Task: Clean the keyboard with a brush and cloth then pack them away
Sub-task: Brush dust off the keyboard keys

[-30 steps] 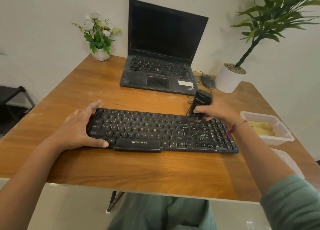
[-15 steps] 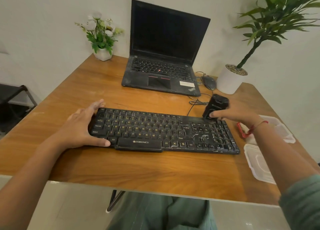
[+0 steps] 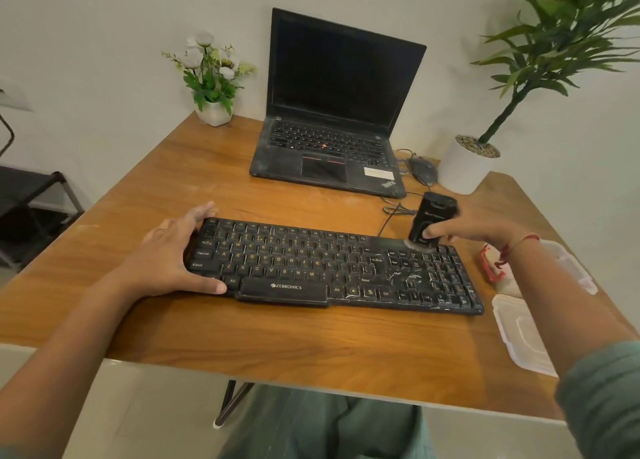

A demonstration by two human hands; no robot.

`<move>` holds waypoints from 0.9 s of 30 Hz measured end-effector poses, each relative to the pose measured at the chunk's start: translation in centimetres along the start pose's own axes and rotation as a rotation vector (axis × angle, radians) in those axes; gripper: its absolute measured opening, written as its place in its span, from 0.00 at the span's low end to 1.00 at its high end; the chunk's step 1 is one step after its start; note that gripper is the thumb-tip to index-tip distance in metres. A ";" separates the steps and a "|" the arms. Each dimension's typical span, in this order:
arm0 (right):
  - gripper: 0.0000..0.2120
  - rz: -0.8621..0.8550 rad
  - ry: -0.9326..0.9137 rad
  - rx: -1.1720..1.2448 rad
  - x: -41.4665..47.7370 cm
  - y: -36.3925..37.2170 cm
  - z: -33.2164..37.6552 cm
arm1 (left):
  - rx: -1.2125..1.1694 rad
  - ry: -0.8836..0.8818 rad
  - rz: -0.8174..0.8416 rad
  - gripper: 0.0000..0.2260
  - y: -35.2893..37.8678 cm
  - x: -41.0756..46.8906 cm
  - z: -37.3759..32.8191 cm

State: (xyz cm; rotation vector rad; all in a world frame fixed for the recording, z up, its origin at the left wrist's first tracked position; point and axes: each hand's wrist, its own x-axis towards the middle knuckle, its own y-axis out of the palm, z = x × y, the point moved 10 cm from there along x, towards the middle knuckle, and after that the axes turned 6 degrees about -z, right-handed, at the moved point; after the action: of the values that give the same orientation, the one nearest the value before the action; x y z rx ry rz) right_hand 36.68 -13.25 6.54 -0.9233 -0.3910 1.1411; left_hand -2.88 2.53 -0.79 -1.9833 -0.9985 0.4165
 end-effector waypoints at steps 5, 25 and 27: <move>0.17 0.047 -0.061 0.069 0.5 4.9 4.4 | -0.001 -0.004 -0.009 0.54 -0.1 -0.1 -0.1; 0.12 -0.094 -0.032 0.277 -0.1 6.8 5.3 | -0.009 -0.005 -0.013 0.55 -0.1 -0.1 0.1; 0.11 -0.112 -0.010 0.285 0.3 6.2 5.0 | -0.007 0.001 -0.021 0.54 -0.2 -0.1 0.0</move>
State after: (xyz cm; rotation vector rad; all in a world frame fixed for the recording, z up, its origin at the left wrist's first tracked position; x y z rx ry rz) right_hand 29.66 -10.16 4.51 -0.6386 -0.2757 1.0666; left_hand -3.03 2.45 -0.63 -1.9770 -1.0200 0.4008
